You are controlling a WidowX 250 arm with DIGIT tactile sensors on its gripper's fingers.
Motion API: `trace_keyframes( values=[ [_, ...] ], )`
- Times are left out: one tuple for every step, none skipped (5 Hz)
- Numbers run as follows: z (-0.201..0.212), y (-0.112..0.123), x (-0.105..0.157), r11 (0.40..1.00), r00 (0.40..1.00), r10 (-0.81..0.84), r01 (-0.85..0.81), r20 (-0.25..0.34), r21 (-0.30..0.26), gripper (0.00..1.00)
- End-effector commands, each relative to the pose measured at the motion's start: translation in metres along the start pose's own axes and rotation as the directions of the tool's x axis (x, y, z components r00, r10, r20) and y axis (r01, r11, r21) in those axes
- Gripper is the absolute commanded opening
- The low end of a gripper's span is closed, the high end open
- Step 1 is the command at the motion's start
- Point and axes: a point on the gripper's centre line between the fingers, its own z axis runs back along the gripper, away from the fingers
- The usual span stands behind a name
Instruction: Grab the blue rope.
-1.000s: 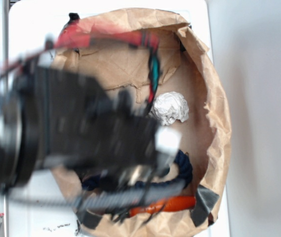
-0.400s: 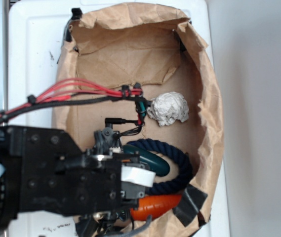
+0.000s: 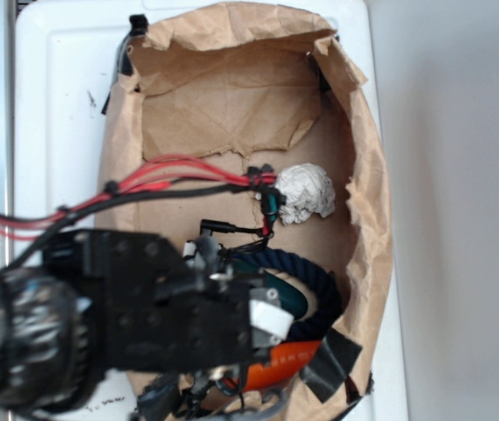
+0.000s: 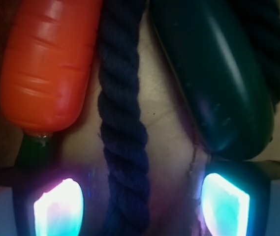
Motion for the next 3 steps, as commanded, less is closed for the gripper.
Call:
trace_keyframes(
  values=[
    [-0.004,-0.008,-0.007,0.999,0.999,-0.043,0.043,-0.001,-0.018,1.0],
    [-0.019,-0.019,-0.011,0.997,0.999,-0.047,0.046,0.014,0.063,1.0],
    [-0.029,-0.025,-0.014,0.983,0.997,-0.03,0.017,0.069,0.18,1.0]
  ],
)
